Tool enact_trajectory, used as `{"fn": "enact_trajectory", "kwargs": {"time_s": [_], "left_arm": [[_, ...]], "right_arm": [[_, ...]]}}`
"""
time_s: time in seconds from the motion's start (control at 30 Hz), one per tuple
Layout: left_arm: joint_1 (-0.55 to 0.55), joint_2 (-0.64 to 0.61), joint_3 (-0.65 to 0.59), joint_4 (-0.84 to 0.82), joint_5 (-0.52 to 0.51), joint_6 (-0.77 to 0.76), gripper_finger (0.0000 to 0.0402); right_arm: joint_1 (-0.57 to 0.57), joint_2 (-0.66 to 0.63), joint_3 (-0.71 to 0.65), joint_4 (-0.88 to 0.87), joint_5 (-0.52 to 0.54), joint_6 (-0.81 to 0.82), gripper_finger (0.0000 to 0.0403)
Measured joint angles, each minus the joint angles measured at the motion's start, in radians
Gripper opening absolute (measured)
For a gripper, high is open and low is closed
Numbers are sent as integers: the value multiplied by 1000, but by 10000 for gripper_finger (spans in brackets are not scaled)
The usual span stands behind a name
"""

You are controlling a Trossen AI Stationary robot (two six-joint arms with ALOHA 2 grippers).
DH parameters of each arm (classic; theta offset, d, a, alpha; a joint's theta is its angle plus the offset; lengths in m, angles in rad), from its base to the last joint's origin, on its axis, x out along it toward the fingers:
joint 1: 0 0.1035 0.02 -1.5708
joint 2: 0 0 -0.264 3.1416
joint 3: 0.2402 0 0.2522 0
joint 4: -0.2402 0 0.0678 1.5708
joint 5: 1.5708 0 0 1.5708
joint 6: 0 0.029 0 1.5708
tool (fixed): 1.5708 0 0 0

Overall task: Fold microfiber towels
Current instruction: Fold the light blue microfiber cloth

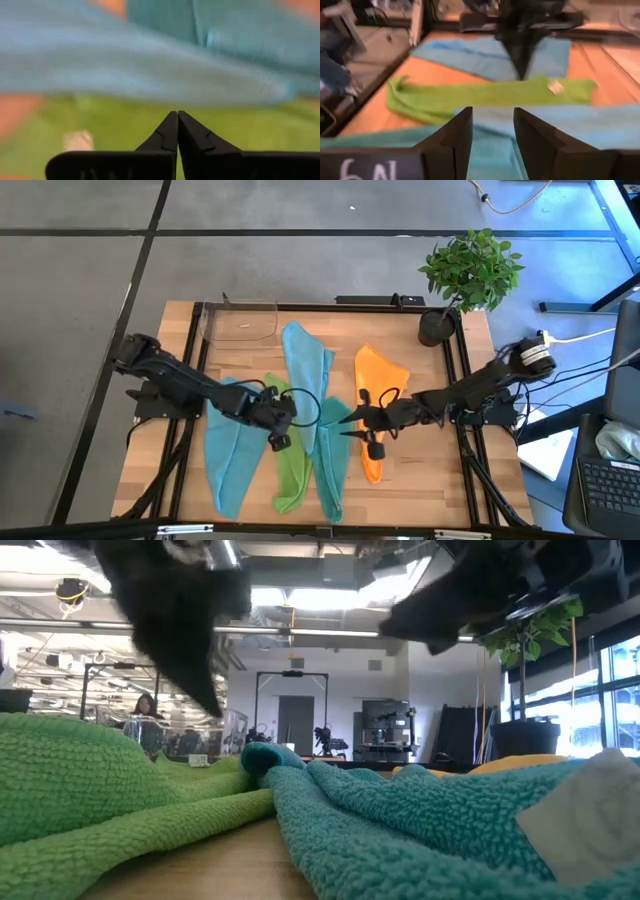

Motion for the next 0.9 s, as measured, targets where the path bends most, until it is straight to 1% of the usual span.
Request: {"fn": "enact_trajectory", "kwargs": {"time_s": [0.07,0.13,0.2,0.27,0.4,0.57,0.63,0.7,0.77,0.83,0.9], "left_arm": [[-24,-44,10,10,-118,28,2],[-49,-79,11,10,-210,44,3],[-71,-104,11,1,-262,50,3],[-89,-112,11,4,-286,50,3],[-110,-101,11,6,-288,57,4],[-111,-75,9,-13,-270,59,4],[-111,-71,9,1,-269,57,4],[-101,-48,9,78,-262,70,4],[-83,-14,9,177,-244,136,4],[-53,35,10,318,-186,223,4],[-21,89,10,417,-119,279,4]], "right_arm": [[-12,85,42,57,-2,-30,145],[-25,169,112,46,-10,-49,145],[-39,239,190,11,-39,-64,145],[-47,291,264,-48,-61,-71,145],[-53,316,350,-209,-72,-86,145],[-55,264,362,-383,-54,-93,145],[-54,240,363,-509,-17,-70,145],[-55,215,362,-647,36,-47,145],[-55,180,361,-749,77,-21,145],[-52,126,361,-843,110,1,145],[-37,69,362,-940,151,35,145]]}}
